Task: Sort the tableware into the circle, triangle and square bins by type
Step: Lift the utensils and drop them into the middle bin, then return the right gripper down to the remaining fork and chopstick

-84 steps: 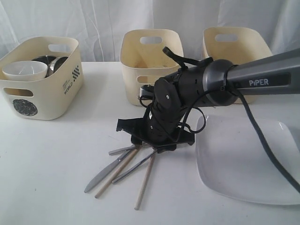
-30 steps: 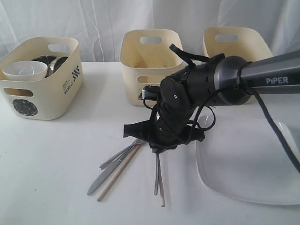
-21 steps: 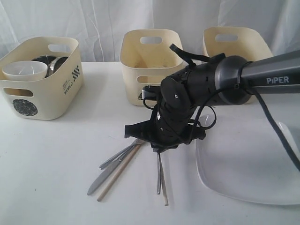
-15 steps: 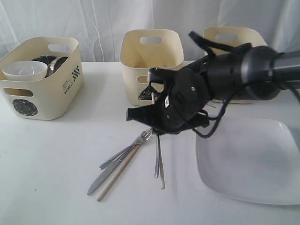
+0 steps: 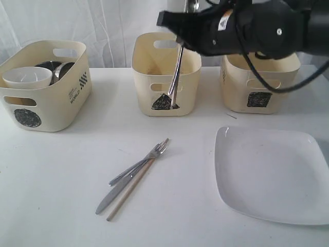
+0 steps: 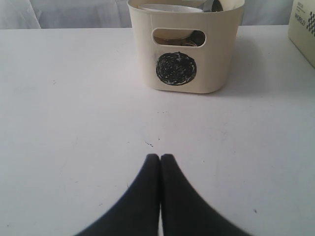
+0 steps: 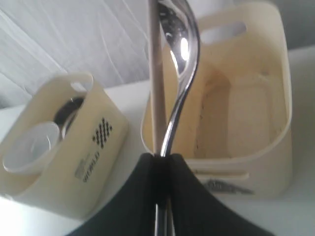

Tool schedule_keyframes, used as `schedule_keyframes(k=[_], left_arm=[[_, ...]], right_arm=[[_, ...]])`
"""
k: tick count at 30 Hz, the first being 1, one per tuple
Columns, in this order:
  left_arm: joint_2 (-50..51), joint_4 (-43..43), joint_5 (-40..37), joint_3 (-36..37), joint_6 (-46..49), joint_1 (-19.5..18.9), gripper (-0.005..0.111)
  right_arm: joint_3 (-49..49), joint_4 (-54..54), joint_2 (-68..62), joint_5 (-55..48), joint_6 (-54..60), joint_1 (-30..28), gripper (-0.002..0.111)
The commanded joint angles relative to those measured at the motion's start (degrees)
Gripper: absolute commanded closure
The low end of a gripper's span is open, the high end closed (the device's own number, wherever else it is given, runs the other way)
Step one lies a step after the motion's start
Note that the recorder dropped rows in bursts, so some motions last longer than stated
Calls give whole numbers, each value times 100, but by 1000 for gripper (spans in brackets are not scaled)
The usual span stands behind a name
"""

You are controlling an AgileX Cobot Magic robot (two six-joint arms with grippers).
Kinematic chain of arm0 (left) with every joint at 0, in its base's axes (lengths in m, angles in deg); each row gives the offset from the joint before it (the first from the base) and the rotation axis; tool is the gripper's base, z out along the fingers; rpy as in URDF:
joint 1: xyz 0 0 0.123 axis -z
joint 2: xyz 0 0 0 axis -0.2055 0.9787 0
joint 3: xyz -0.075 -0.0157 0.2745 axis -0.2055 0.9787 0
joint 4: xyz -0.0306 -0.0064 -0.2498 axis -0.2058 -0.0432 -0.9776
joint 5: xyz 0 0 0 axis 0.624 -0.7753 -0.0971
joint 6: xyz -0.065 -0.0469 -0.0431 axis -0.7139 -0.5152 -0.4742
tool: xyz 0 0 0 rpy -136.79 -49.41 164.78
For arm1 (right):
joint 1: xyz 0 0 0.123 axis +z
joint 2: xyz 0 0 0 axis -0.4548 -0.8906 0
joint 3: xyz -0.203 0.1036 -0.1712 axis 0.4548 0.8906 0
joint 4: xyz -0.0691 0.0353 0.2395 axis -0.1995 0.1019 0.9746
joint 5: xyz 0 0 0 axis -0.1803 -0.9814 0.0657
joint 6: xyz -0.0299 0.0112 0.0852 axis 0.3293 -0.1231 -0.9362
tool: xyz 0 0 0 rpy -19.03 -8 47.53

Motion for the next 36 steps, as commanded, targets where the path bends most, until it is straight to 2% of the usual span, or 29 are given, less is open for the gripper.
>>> schedule_keyframes(k=[1, 11, 17, 21, 29, 36], left_arm=[[-30, -22, -18, 16, -38, -3, 107], [-30, -22, -18, 16, -38, -3, 107], [-30, -22, -18, 16, -38, -3, 107], [-30, -22, -18, 16, -38, -3, 107], [-30, -22, -18, 16, -38, -3, 107], [-30, -22, -18, 16, -48, -3, 107]], right_arm=[[-1023, -56, -647, 196, 176, -349, 108], [-3484, -56, -3114, 341, 176, -739, 108], [-4267, -56, -3959, 282, 328, -739, 108], [-4454, -56, -4227, 193, 447, -739, 107], [-4467, -56, -4073, -296, 462, -739, 80], [-4429, -56, -3613, -1278, 782, -687, 78]])
